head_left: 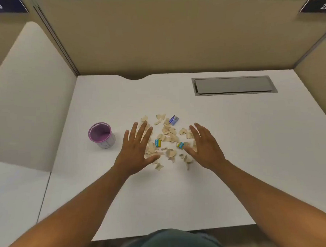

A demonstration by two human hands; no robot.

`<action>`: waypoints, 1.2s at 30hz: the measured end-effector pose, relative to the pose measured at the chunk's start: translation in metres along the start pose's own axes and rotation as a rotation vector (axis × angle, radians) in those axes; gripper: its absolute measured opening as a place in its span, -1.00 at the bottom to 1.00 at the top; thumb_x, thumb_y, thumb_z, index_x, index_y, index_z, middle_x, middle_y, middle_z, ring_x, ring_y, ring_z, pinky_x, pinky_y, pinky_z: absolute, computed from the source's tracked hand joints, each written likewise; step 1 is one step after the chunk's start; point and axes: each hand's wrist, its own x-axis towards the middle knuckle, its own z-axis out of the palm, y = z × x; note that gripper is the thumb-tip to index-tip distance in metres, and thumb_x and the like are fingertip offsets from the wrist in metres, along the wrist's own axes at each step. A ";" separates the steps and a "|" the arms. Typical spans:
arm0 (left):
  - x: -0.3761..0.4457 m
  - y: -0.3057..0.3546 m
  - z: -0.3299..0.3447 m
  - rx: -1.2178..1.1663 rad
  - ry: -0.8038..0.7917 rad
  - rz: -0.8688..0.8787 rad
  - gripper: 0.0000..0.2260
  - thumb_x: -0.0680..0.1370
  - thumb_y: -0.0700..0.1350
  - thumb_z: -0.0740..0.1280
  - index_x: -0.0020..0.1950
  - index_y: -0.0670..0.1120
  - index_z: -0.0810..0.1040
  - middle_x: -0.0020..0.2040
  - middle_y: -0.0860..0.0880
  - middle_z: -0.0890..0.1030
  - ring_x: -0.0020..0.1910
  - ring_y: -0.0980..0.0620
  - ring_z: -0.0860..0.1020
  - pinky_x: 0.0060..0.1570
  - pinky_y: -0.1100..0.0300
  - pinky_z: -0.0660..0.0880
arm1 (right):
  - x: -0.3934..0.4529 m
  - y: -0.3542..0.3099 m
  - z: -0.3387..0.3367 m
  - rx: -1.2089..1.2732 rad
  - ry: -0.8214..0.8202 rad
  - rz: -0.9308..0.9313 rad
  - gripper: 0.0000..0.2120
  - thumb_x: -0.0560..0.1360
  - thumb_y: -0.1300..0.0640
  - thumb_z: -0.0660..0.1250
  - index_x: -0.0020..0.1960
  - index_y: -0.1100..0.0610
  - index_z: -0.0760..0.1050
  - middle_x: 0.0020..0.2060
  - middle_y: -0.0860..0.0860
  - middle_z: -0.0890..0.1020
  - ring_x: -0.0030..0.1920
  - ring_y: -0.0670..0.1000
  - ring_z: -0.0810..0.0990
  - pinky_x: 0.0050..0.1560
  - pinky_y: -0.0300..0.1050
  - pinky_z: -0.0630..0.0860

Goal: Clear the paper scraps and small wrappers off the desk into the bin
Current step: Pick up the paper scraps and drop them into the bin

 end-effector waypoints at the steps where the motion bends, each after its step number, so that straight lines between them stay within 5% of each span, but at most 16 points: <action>1: 0.002 0.001 0.006 -0.002 -0.055 -0.030 -0.10 0.51 0.48 0.17 0.67 0.02 -0.02 0.69 -0.03 -0.12 0.66 -0.17 -0.17 0.57 -0.29 0.07 | 0.002 0.006 0.004 0.019 -0.039 -0.004 -0.24 0.56 -0.34 0.19 0.61 0.03 0.12 0.59 0.04 0.20 0.55 0.13 0.24 0.46 0.07 0.37; 7: 0.004 0.005 0.039 -0.085 -0.207 -0.255 -0.01 0.35 0.46 0.41 0.63 0.03 0.14 0.68 -0.09 0.00 0.60 -0.31 0.10 0.43 -0.29 0.35 | 0.011 0.029 0.028 0.033 -0.268 0.098 -0.20 0.44 -0.32 0.40 0.53 0.02 0.27 0.56 0.05 0.20 0.52 0.14 0.20 0.37 0.10 0.44; 14: 0.019 -0.005 0.059 -0.152 -0.355 -0.338 0.19 0.18 0.54 0.46 0.64 0.14 -0.01 0.68 -0.05 -0.13 0.62 -0.26 0.05 0.44 -0.24 0.37 | 0.018 0.025 0.053 0.049 -0.559 0.242 0.33 0.07 -0.48 0.53 0.62 -0.19 -0.13 0.62 -0.05 -0.18 0.61 0.24 -0.16 0.48 0.36 0.19; 18: 0.024 -0.005 0.064 -0.071 -0.453 -0.282 0.17 0.22 0.55 0.41 0.65 0.11 -0.03 0.68 -0.07 -0.10 0.60 -0.22 0.12 0.38 -0.19 0.42 | 0.010 0.013 0.065 0.062 -0.470 0.258 0.08 0.21 -0.28 0.58 0.56 -0.06 0.12 0.60 0.03 0.01 0.51 0.21 0.14 0.28 0.13 0.49; 23: 0.021 0.008 0.078 -0.018 -0.437 -0.272 -0.09 0.40 0.38 0.44 0.61 0.07 0.14 0.64 -0.09 0.11 0.49 -0.19 0.27 0.27 -0.11 0.46 | -0.004 0.004 0.075 0.012 -0.334 0.204 -0.42 0.46 0.04 0.50 0.42 0.06 0.40 0.52 0.04 0.24 0.39 0.19 0.33 0.09 0.05 0.58; 26: 0.020 0.008 0.081 -0.015 -0.375 -0.258 -0.25 0.48 0.23 0.45 0.56 0.03 0.24 0.59 -0.07 0.23 0.39 -0.18 0.36 0.17 -0.07 0.53 | -0.003 0.006 0.073 0.018 -0.264 0.197 -0.35 0.41 0.04 0.54 0.43 0.02 0.37 0.52 0.03 0.26 0.37 0.19 0.37 0.06 0.05 0.58; 31: 0.016 0.001 0.085 -0.016 -0.338 -0.250 -0.06 0.37 0.33 0.49 0.61 0.18 0.08 0.67 -0.03 0.01 0.43 -0.25 0.27 0.19 -0.12 0.53 | 0.001 0.013 0.073 -0.039 -0.299 0.332 0.14 0.19 -0.37 0.56 0.59 -0.13 0.06 0.62 0.01 0.02 0.53 0.27 0.08 0.38 0.23 0.34; 36: 0.021 0.001 0.084 -0.017 -0.406 -0.245 -0.31 0.48 0.21 0.46 0.54 0.11 0.31 0.53 -0.08 0.29 0.30 -0.22 0.38 0.11 -0.07 0.56 | 0.000 0.008 0.078 -0.035 -0.430 0.320 -0.13 0.43 -0.25 0.45 0.60 -0.16 0.09 0.62 0.03 0.02 0.49 0.25 0.17 0.33 0.13 0.46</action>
